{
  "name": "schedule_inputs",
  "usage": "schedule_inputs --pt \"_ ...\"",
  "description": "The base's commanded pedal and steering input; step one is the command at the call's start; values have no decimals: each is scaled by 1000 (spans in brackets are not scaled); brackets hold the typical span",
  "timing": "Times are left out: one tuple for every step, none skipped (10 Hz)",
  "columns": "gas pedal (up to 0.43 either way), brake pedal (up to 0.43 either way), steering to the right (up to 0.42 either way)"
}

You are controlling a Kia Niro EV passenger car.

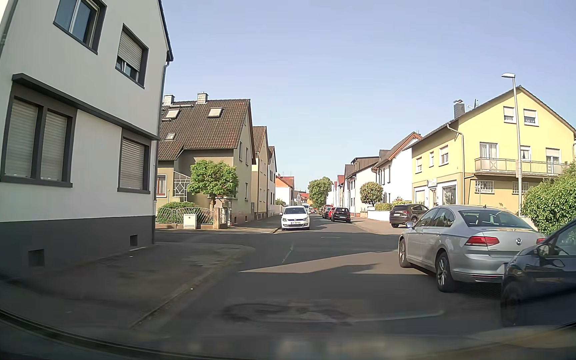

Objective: Follow the waypoints while adhering to traffic rules and regulations

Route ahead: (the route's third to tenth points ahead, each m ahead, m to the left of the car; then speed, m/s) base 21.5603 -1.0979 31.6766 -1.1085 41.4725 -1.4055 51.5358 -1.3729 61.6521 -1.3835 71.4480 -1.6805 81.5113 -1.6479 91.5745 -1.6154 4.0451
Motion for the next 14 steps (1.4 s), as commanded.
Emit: schedule_inputs --pt "0 30 23" --pt "0 30 23" --pt "0 30 22" --pt "0 30 21" --pt "0 30 20" --pt "0 30 20" --pt "0 30 20" --pt "0 30 20" --pt "0 30 21" --pt "0 30 23" --pt "0 30 24" --pt "0 30 27" --pt "0 30 36" --pt "0 30 45"
